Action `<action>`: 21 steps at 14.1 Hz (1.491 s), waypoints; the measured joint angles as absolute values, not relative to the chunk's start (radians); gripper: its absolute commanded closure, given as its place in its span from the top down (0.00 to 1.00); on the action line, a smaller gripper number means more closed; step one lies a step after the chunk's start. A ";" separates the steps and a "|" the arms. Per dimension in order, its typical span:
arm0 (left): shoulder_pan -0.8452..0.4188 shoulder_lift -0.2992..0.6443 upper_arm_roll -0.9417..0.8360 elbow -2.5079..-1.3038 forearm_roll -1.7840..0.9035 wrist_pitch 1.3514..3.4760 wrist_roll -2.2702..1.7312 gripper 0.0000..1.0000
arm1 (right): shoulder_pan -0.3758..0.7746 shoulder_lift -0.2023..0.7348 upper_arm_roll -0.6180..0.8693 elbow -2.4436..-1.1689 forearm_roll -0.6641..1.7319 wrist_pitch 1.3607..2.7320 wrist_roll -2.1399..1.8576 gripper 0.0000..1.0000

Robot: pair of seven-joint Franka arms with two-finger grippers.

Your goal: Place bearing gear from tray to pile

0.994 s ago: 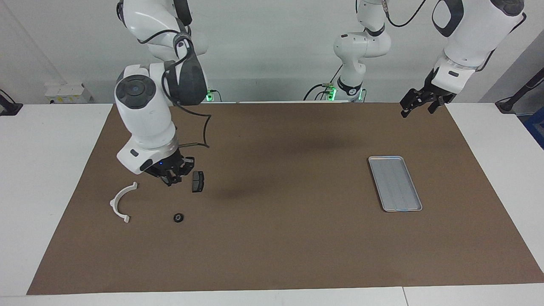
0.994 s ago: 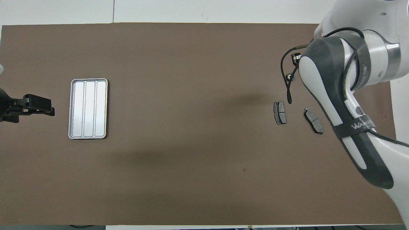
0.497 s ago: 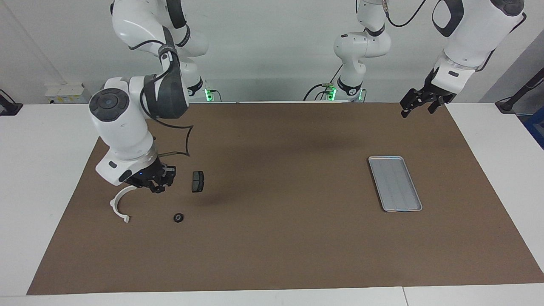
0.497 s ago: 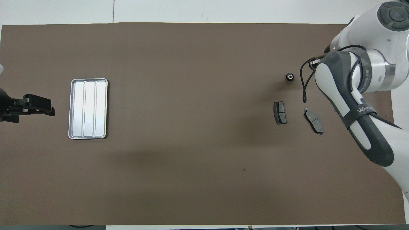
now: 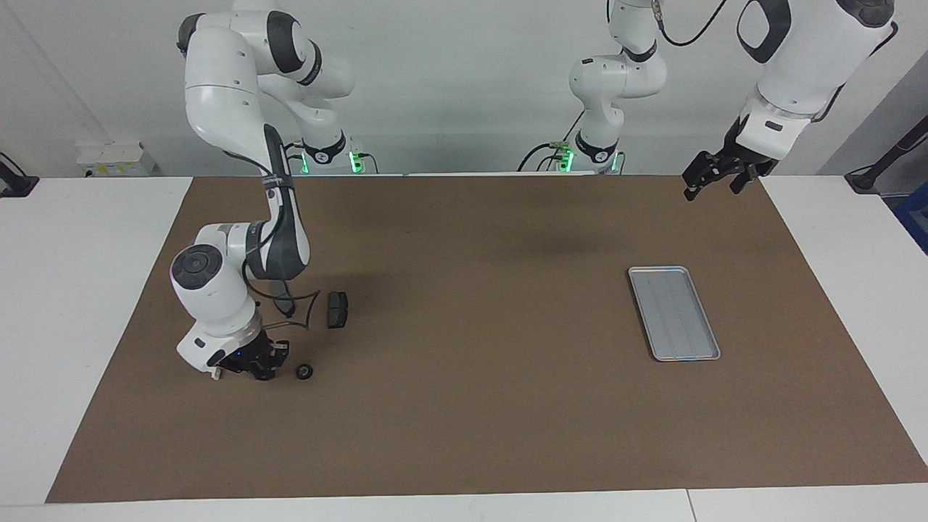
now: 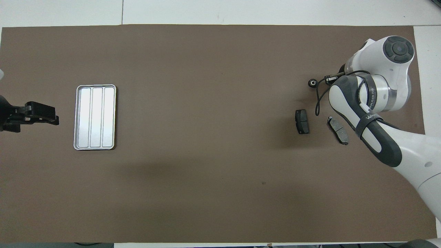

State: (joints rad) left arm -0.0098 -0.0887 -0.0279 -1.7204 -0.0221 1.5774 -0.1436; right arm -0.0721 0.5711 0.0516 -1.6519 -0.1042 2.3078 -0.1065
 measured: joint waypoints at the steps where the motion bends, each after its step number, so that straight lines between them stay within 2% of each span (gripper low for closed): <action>1: -0.010 -0.089 -0.028 -1.720 -0.022 1.577 -0.144 1.00 | -0.072 0.571 0.052 -1.653 -0.104 2.310 -0.106 0.00; 2: -0.010 -0.089 -0.028 -1.720 -0.022 1.577 -0.144 1.00 | -0.073 0.570 0.052 -1.655 -0.104 2.313 -0.107 0.00; 3: -0.010 -0.089 -0.028 -1.720 -0.022 1.577 -0.144 1.00 | -0.073 0.569 0.052 -1.660 -0.104 2.319 -0.107 0.07; 4: -0.010 -0.089 -0.028 -1.720 -0.022 1.577 -0.144 1.00 | -0.075 0.564 0.052 -1.669 -0.103 2.330 -0.107 0.99; 8: -0.010 -0.089 -0.028 -1.720 -0.022 1.577 -0.144 1.00 | -0.081 0.556 0.052 -1.687 -0.103 2.357 -0.107 1.00; 10: -0.010 -0.089 -0.028 -1.720 -0.022 1.577 -0.144 1.00 | -0.075 0.529 0.060 -1.677 -0.103 2.291 -0.102 1.00; 14: -0.010 -0.089 -0.028 -1.720 -0.022 1.577 -0.144 1.00 | -0.015 0.365 0.068 -1.616 -0.103 2.020 -0.068 1.00; 18: -0.010 -0.089 -0.028 -1.720 -0.022 1.577 -0.144 1.00 | 0.016 0.203 0.069 -1.610 -0.103 1.875 -0.067 1.00; 21: -0.010 -0.089 -0.028 -1.720 -0.022 1.577 -0.144 1.00 | 0.016 0.118 0.069 -1.611 -0.102 1.801 -0.067 1.00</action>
State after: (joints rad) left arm -0.0098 -0.0887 -0.0280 -1.7204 -0.0221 1.5773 -0.1436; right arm 0.0164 0.1177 0.0692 -1.6109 -0.1025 1.8007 -0.0670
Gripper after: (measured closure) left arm 0.000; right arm 0.000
